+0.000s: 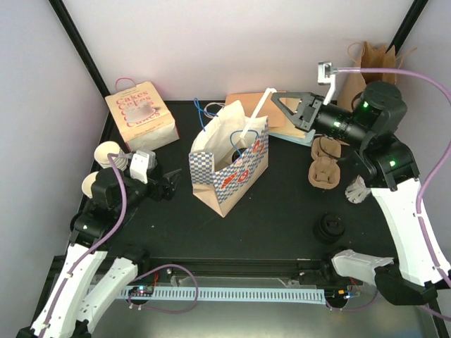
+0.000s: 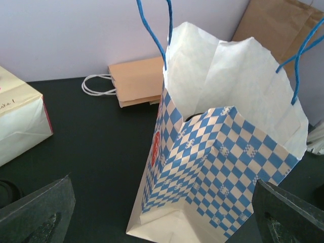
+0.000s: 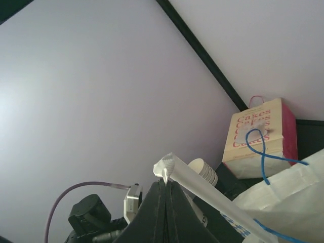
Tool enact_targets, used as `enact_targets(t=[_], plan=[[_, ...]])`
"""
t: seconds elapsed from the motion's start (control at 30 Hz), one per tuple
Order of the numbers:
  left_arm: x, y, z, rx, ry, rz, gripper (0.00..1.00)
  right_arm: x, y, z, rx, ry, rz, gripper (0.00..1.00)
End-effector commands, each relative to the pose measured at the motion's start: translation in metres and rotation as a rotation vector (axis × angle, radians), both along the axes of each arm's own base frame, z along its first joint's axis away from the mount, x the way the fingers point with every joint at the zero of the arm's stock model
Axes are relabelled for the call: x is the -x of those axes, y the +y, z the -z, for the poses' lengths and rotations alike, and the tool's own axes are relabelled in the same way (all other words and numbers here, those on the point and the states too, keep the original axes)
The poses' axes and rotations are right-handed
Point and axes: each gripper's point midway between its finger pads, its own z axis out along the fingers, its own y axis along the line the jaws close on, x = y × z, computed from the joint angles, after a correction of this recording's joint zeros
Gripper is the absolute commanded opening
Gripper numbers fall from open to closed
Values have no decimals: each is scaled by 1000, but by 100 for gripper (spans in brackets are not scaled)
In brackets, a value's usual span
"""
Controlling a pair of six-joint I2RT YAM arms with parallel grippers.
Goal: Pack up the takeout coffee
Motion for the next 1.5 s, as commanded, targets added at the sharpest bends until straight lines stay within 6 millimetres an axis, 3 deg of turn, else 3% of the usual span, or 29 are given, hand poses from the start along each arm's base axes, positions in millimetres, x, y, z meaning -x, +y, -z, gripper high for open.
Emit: enact_targets(t=[0.0,0.23,0.57,0.93,1.13,1.47], plan=[[1,2,-1,-4,-35,-3,98,4,18,-10,20,-84,-41,1],[1,2,8,-16,-29,0,98,6,44,-5,55,-95,-94,1],[2,1,11,-13,-40,5,98,13,45,-32,38,-172,-105,1],[6,1,9,-11,-35,12,98,-9,57,-30,53,-167,-91,1],[9,4,8,-20,-33,7,98,-26,68,-15,74,-128,-92,1],[11,4,15,-24,-31,5,98,-49,81,39,169,-32,-78,1]])
